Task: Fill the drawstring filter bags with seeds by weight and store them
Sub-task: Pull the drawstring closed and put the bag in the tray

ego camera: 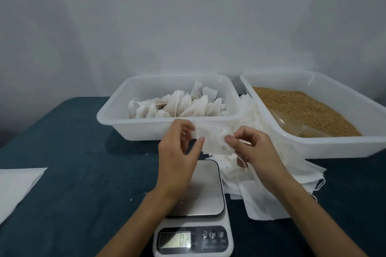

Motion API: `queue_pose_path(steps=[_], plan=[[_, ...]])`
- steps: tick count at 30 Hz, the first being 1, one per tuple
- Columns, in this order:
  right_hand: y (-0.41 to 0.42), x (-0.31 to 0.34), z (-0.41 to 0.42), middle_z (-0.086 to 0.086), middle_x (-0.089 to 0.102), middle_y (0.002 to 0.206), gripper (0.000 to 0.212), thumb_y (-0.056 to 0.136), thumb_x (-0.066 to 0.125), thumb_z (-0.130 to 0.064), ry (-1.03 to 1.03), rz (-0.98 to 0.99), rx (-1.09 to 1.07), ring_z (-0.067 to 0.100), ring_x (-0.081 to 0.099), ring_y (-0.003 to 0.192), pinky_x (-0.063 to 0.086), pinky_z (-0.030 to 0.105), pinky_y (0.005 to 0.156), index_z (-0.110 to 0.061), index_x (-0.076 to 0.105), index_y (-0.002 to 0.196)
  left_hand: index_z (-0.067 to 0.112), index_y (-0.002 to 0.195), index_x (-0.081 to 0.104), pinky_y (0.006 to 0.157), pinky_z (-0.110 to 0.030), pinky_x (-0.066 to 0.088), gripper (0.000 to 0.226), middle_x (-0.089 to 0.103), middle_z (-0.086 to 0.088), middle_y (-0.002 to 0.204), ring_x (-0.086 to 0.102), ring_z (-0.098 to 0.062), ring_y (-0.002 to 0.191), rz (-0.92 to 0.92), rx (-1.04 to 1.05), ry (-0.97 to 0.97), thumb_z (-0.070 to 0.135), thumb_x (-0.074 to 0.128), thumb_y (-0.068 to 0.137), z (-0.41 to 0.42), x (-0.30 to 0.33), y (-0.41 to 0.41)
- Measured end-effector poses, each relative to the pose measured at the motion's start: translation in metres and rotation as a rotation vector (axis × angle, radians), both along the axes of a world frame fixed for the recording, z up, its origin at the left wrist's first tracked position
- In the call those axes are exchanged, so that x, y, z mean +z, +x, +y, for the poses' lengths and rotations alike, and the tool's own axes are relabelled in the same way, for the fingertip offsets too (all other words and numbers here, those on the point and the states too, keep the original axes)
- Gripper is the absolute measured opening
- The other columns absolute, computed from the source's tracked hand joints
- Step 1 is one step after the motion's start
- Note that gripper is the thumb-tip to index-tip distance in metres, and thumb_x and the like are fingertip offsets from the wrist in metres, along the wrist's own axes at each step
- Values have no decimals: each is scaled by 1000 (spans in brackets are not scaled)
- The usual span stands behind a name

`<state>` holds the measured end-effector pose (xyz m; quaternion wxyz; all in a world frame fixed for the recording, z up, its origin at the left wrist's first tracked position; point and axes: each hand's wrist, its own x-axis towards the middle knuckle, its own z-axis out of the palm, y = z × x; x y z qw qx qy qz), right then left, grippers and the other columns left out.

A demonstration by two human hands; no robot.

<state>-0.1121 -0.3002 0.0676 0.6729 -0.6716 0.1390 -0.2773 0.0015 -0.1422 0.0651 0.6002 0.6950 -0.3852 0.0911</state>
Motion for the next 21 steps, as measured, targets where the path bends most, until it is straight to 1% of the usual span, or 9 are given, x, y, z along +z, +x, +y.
queue_pose_path(steps=[1,3,5,7,10,14,17,18,21], plan=[[1,-1,2,-4,52,58,21,82,79,-21,-5,-12,6,12,38,47,36,26,43,-12,62,73,19,89,60,65,-30,50,23,59,6,78,54,-14,68,10,-83,10,7,80,89,0,0,-3],[2,-3,6,0,53,62,22,80,80,-19,-5,-44,37,13,41,48,38,26,43,-9,60,76,16,85,67,71,-44,55,14,66,3,78,63,-19,73,73,-234,63,12,79,92,-3,-1,-7],[1,-4,8,5,55,67,21,82,78,-17,5,-71,87,16,44,51,42,27,45,-7,60,81,15,88,71,78,-48,57,8,71,2,83,68,-21,79,136,-315,82,17,77,93,-4,-3,-10],[1,-4,8,7,58,69,15,85,75,-14,33,-91,138,17,50,55,45,28,48,-9,61,84,13,91,72,82,-50,59,8,73,-1,85,70,-21,81,221,-364,60,19,78,93,-4,-3,-10],[1,-5,9,10,62,71,12,88,71,-4,68,-112,191,18,55,61,49,29,52,-7,59,91,11,93,71,84,-50,60,16,74,-7,88,71,-30,85,314,-403,30,24,81,91,-4,-5,-7],[1,-3,10,10,64,71,17,86,71,-2,25,-137,161,20,57,61,52,30,54,-4,55,88,11,93,74,82,-39,61,14,75,-7,86,74,-26,86,321,-420,49,24,79,93,-3,-4,-5],[1,-2,10,12,60,71,19,89,70,1,-114,-154,47,25,57,57,53,34,54,-7,54,81,9,90,75,73,-30,58,7,73,-7,81,69,-18,74,351,-381,12,14,74,96,-3,-5,-1],[0,-3,11,8,61,73,21,91,67,3,-199,-159,6,25,57,57,53,34,54,-11,56,80,8,90,74,72,-29,57,8,73,-8,80,68,-17,73,376,-364,-11,11,72,97,-3,-5,0],[0,-6,14,-7,65,88,27,97,59,3,-581,-105,-125,16,63,69,53,26,59,-22,70,92,10,90,71,72,-30,58,10,72,-6,81,67,-17,73,390,-330,-44,13,68,100,-3,-6,0]])
